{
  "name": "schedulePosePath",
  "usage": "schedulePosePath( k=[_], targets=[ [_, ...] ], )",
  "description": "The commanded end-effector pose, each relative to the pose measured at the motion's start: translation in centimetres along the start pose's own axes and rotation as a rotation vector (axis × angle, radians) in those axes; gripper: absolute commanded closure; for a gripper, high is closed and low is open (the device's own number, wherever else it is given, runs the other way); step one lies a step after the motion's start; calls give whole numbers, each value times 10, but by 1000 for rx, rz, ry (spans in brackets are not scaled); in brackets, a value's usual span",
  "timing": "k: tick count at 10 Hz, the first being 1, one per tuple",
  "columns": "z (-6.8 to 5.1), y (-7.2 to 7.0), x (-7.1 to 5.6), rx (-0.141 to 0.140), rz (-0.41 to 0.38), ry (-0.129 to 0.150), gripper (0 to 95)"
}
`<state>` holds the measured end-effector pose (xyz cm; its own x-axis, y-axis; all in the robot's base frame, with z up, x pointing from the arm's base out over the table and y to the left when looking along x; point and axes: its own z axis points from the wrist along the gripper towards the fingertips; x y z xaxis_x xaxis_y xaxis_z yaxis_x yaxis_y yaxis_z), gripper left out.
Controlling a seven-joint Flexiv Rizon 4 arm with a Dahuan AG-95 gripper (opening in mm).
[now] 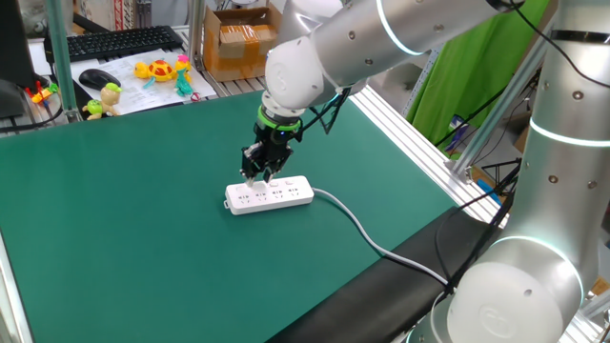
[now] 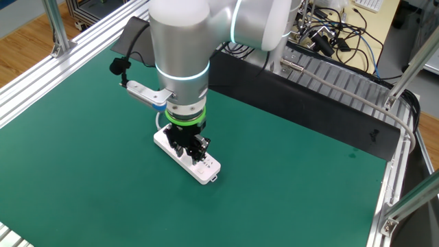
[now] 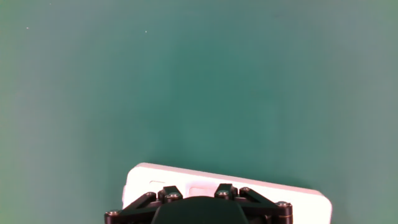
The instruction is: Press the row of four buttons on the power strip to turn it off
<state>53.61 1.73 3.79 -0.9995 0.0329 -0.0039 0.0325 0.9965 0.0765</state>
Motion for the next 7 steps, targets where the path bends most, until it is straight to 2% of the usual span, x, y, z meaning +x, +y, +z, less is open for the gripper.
schedulePosePath(
  k=[1, 3, 7],
  targets=[
    [2, 5, 0, -3, 9, 15, 570],
    [5, 10, 1, -6, 19, 30, 570],
    [10, 20, 3, -6, 40, 43, 570]
  ],
)
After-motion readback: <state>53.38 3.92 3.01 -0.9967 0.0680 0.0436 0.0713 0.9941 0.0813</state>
